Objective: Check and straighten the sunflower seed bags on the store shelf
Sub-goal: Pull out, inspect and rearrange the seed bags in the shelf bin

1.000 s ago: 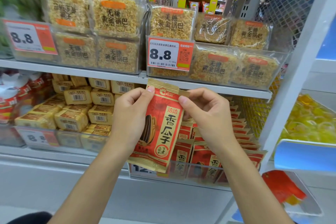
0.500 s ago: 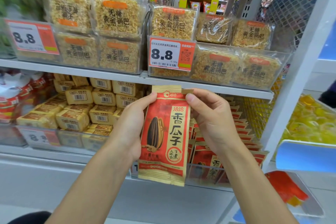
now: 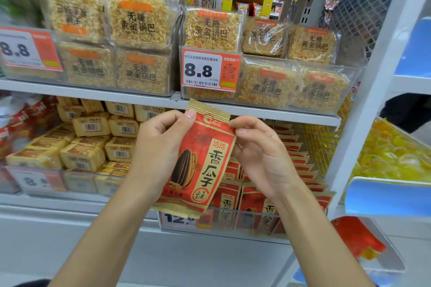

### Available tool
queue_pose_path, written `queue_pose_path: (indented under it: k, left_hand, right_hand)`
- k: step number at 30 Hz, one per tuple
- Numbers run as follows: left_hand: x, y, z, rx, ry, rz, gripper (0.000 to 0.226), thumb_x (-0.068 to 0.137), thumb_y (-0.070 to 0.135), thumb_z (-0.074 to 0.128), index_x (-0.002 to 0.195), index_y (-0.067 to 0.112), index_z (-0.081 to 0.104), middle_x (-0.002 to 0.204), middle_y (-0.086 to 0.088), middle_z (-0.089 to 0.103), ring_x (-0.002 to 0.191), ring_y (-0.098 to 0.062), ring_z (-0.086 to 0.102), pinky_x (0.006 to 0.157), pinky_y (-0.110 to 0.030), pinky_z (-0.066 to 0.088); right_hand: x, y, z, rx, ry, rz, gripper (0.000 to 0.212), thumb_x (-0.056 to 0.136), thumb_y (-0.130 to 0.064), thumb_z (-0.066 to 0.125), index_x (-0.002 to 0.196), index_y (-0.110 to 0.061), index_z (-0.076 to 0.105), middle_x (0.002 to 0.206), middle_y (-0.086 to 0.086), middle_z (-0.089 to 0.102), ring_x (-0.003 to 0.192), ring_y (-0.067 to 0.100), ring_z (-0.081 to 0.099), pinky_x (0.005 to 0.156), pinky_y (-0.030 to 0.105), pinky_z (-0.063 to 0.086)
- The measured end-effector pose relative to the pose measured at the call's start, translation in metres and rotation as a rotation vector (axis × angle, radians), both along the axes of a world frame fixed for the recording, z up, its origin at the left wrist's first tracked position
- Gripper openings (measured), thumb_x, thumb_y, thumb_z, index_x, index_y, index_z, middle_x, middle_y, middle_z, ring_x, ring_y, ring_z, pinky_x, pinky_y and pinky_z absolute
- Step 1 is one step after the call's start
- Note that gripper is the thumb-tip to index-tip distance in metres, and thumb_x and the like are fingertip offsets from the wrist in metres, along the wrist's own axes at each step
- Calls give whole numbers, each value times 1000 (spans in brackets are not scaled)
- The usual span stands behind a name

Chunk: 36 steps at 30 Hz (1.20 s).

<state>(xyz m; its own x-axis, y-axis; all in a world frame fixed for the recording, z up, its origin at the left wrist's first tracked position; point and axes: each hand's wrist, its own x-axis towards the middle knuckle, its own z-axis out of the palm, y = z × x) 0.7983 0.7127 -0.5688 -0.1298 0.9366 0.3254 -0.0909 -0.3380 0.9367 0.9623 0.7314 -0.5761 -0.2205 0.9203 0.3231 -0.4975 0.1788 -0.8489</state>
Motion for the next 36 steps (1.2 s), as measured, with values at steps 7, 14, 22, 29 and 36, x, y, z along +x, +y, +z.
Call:
queue_pose_path:
  k: [7, 14, 22, 29, 36]
  left_hand:
    - [2, 0, -3, -52, -50, -72, 34, 95, 31, 59, 64, 21, 67, 67, -6, 69, 58, -19, 67, 56, -32, 55]
    - [4, 1, -5, -85, -73, -76, 28, 96, 34, 59, 78, 15, 67, 76, -13, 71, 64, -25, 69, 60, -37, 58]
    - [6, 5, -10, -45, -66, -6, 33, 95, 40, 57, 91, 10, 70, 88, -17, 74, 77, -34, 71, 73, -49, 58]
    - [5, 10, -21, -91, 274, 16, 64, 88, 60, 53, 94, -2, 69, 85, -19, 74, 80, -37, 71, 79, -57, 55]
    - [-4, 20, -18, -204, 184, 54, 49, 97, 54, 49, 97, 12, 73, 88, -8, 77, 84, -29, 74, 87, -54, 56]
  right_hand:
    - [2, 6, -5, 2, 44, 61, 24, 76, 3, 54, 63, -16, 64, 83, 3, 65, 71, 14, 57, 61, 23, 44]
    - [5, 10, -8, 4, 71, 68, 17, 78, -1, 55, 76, -13, 66, 86, 2, 66, 76, 16, 55, 63, 24, 43]
    - [-2, 0, -7, 183, -482, -245, 10, 87, -16, 69, 89, -8, 73, 82, 4, 76, 74, 14, 70, 67, 27, 57]
    - [-3, 0, -8, 102, -450, -270, 19, 90, -21, 67, 107, -13, 69, 100, 5, 76, 90, 19, 73, 79, 34, 58]
    - [-13, -7, -6, 22, -650, -100, 39, 85, -16, 74, 121, -19, 59, 109, 3, 74, 96, 20, 72, 78, 34, 59]
